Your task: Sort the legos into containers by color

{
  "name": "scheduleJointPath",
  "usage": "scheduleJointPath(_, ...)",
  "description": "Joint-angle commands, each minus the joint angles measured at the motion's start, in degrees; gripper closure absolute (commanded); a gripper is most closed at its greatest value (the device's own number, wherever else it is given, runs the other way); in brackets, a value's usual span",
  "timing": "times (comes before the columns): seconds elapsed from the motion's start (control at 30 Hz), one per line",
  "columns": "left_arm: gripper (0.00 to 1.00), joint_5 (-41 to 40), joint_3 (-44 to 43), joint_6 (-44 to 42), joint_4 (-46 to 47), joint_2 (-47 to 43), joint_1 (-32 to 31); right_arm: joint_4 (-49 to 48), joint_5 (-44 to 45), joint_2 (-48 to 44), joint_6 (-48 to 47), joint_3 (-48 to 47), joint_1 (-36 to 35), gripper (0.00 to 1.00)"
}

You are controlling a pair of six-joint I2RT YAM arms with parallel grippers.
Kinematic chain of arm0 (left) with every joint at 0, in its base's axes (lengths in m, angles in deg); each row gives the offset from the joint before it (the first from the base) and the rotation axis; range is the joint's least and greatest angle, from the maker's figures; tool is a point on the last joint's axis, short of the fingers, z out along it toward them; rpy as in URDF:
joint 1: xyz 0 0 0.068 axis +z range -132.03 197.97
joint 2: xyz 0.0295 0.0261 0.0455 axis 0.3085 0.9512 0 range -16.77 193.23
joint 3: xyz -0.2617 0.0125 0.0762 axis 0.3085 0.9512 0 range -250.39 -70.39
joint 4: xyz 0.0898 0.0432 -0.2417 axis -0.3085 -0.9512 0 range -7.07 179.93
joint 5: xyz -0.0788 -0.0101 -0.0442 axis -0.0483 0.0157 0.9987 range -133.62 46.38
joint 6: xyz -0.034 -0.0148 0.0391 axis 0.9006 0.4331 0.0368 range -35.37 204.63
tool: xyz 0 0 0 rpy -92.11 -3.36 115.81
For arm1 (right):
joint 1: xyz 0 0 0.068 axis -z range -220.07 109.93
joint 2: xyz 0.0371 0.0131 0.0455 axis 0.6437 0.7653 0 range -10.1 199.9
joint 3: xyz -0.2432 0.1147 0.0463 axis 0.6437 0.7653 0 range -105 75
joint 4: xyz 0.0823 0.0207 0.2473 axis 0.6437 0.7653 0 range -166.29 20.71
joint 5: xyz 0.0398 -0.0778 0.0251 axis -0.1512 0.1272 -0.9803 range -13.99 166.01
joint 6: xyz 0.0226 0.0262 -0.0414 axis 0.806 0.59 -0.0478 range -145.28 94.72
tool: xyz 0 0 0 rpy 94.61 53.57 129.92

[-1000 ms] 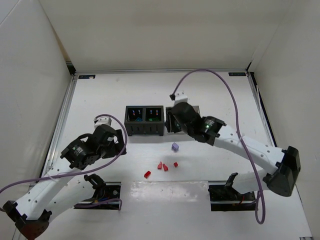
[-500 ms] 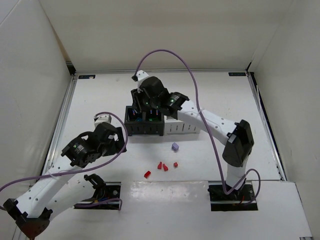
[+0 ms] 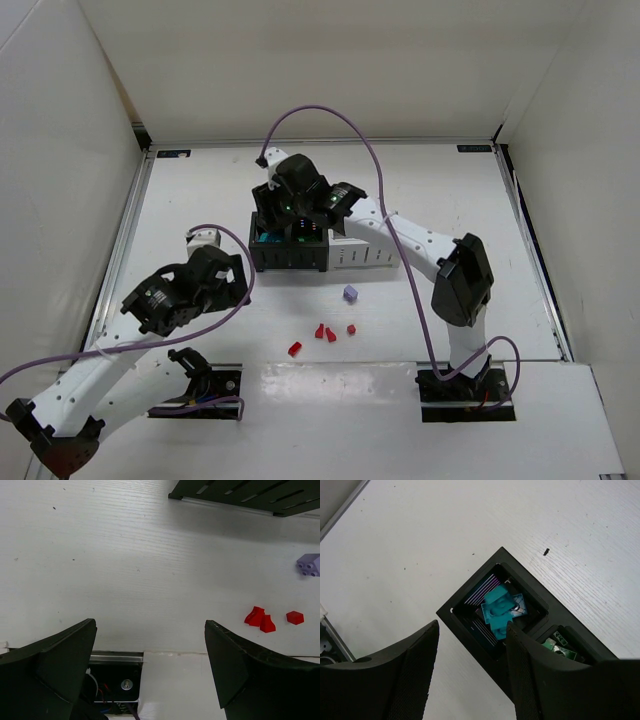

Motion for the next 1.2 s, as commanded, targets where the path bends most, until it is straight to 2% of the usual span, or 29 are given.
scheduleJointPath(0.0, 0.00, -1.6, -2.1, 0.0, -0.4, -0.8, -0.1, -0.3, -1.7, -2.0, -0.8, -2.0, 0.5, 0.40)
scheduleJointPath(0.17, 0.00, -2.1, -2.6, -1.1, 0.5, -0.4, -0.1, -1.0, -1.9, -8.4, -1.9, 2.6, 0.7, 0.40)
scheduleJointPath(0.33, 0.00, -1.4, -3.1, -2.5, 2.2, 1.5, -0.1, -1.9, -0.4, -21.8, -3.4, 19.0, 1.0, 0.40)
scheduleJointPath(0.4, 0.00, -0.3, -2.9, -2.8, 4.1, 2.3, 0.0, -2.2, 3.8, -28.2, -2.3, 28.2, 1.2, 0.40)
scheduleJointPath(0.5, 0.00, 2.7, -2.0, -4.2, 8.6, 4.6, 0.0, -1.5, 6.2, -33.9, 0.6, 36.7, 1.1, 0.40)
scheduleJointPath(0.53, 0.00, 4.4, -1.9, -4.8, 9.8, 5.3, 0.1, -1.4, 9.0, -36.4, 0.8, 42.7, 0.9, 0.39)
scheduleJointPath(0.67, 0.00, 8.4, -2.4, -6.0, 14.5, 11.1, 0.1, -1.5, 14.1, -41.9, 5.1, 52.9, 0.0, 0.38)
scheduleJointPath(0.77, 0.00, 11.3, -3.4, -6.5, 16.9, 14.7, 0.1, -5.9, 12.0, -42.9, 5.9, 60.5, 1.7, 0.38)
scheduleJointPath(1.0, 0.00, 12.0, -3.3, -6.2, 17.8, 15.8, -0.3, -14.0, 11.5, -37.7, 3.1, 64.2, 2.5, 0.36)
scheduleJointPath(1.17, 0.00, 10.6, -2.0, -4.2, 16.3, 12.2, -0.5, -17.6, 9.9, -32.9, 2.1, 64.8, 4.6, 0.36)
